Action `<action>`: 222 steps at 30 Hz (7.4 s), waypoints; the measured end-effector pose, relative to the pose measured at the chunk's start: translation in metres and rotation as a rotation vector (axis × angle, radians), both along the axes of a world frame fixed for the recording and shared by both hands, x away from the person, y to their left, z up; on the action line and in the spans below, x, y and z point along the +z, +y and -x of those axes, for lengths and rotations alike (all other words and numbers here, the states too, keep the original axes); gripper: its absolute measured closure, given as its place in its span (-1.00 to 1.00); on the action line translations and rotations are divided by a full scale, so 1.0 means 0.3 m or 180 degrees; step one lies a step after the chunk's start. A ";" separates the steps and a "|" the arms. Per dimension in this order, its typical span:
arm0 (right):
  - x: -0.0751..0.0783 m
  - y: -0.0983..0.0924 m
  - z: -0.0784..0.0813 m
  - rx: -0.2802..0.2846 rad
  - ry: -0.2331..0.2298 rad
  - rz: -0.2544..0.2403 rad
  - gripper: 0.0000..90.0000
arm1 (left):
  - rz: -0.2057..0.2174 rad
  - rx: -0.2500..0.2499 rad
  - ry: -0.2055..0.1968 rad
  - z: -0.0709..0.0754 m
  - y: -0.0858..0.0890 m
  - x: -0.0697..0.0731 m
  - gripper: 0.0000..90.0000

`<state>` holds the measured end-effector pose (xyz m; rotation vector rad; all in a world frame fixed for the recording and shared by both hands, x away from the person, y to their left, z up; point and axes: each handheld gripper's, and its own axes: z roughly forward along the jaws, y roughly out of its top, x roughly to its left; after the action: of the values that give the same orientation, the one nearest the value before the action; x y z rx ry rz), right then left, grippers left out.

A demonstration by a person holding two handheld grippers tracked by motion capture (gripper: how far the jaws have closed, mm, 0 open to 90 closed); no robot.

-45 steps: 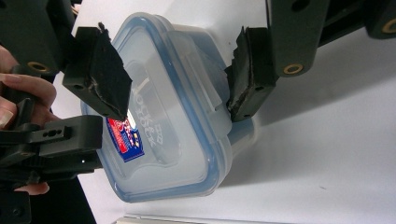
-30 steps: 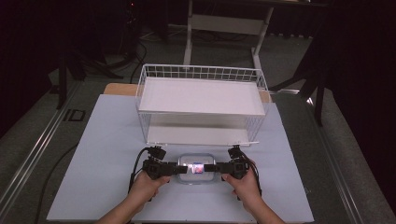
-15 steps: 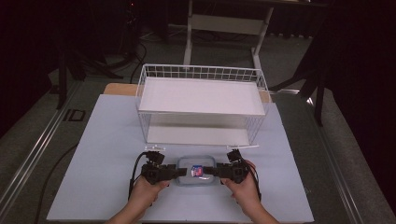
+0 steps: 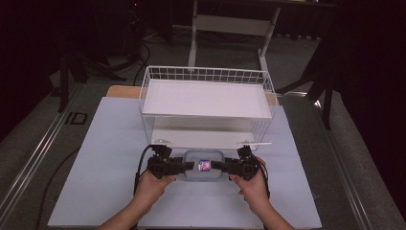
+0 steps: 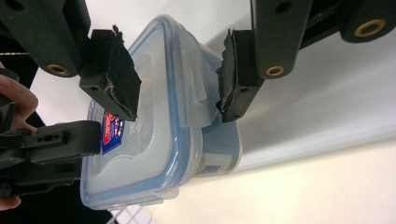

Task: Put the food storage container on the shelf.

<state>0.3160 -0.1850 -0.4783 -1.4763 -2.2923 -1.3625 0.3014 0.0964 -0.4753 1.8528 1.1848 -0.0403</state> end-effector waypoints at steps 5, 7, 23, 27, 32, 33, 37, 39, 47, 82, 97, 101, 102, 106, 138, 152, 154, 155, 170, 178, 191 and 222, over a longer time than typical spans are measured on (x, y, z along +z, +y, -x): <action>0.035 -0.007 -0.042 -0.0084 -0.0154 -0.0061 -0.07 | 0.0035 -0.0011 -0.0169 -0.055 -0.004 0.033 0.10; 0.044 -0.007 -0.058 -0.0113 -0.0220 -0.0049 -0.07 | 0.0055 -0.0022 -0.0232 -0.076 -0.004 0.031 0.10; -0.030 0.012 -0.169 -0.0205 -0.0301 -0.0035 -0.08 | 0.0068 0.0046 -0.0281 -0.178 0.007 -0.060 0.10; -0.040 0.011 -0.185 -0.0213 -0.0304 -0.0029 -0.08 | 0.0064 0.0053 -0.0326 -0.191 0.003 -0.073 0.09; -0.065 0.010 -0.212 -0.0230 -0.0276 -0.0035 -0.08 | 0.0041 0.0062 -0.0332 -0.215 0.001 -0.098 0.09; -0.070 0.011 -0.216 -0.0242 -0.0252 -0.0032 -0.09 | 0.0040 0.0061 -0.0339 -0.220 0.002 -0.105 0.09; -0.089 0.013 -0.236 -0.0217 -0.0258 -0.0012 -0.09 | 0.0100 0.0106 -0.0334 -0.225 0.007 -0.125 0.09; -0.086 0.015 -0.239 -0.0228 -0.0244 -0.0014 -0.09 | 0.0086 0.0071 -0.0409 -0.230 0.011 -0.123 0.09; -0.076 0.023 -0.253 -0.0276 -0.0340 -0.0010 -0.10 | 0.0188 0.0105 -0.0406 -0.253 0.017 -0.125 0.08; -0.036 0.023 -0.175 -0.0320 -0.0877 0.0352 -0.12 | -0.0380 0.0235 -0.1163 -0.173 -0.001 -0.068 -0.02; -0.066 0.095 -0.049 0.0054 -0.0986 0.0400 0.44 | -0.0447 0.0020 -0.1279 -0.021 0.032 -0.055 -0.60; -0.078 0.108 -0.041 0.0085 -0.0975 0.0490 0.92 | -0.0363 -0.0027 -0.1313 0.009 0.040 -0.055 -0.99; -0.079 0.110 -0.041 0.0086 -0.0988 0.0496 1.00 | -0.0331 -0.0057 -0.1323 0.018 0.043 -0.055 -0.99; -0.084 0.122 -0.046 0.0151 -0.0968 0.0562 1.00 | -0.0251 -0.0088 -0.1216 0.050 0.051 -0.063 -0.99; -0.112 0.194 -0.186 -0.0024 -0.0992 0.0785 1.00 | -0.0304 0.0078 -0.1495 0.083 0.082 -0.110 -0.99; -0.114 0.245 -0.236 -0.0022 -0.1048 0.0815 1.00 | -0.0283 0.0098 -0.1526 0.086 0.091 -0.107 -0.99; -0.116 0.249 -0.240 -0.0021 -0.1066 0.0839 1.00 | -0.0295 0.0097 -0.1530 0.086 0.092 -0.106 -0.99; -0.117 0.250 -0.241 -0.0029 -0.1072 0.0851 1.00 | -0.0289 0.0099 -0.1539 0.087 0.092 -0.106 -0.99; -0.099 0.231 -0.190 -0.0050 -0.1106 0.0706 0.88 | -0.0234 -0.0008 -0.1627 0.093 0.084 -0.102 -0.99; -0.085 0.189 -0.123 0.0002 -0.1199 0.0659 0.51 | -0.0236 -0.0139 -0.1575 0.089 0.065 -0.111 -0.99; -0.051 0.109 -0.042 0.0012 -0.1206 0.0448 -0.60 | -0.0078 -0.0387 -0.1650 0.097 0.024 -0.050 -0.99; -0.003 -0.103 0.105 0.0273 -0.1297 0.0272 -0.62 | -0.0052 -0.0433 -0.1520 0.202 0.171 -0.032 -0.99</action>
<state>0.2844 -0.2159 -0.4792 -1.1907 -2.6453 -1.6901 0.2408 0.1478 -0.4849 1.8196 0.7293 0.3198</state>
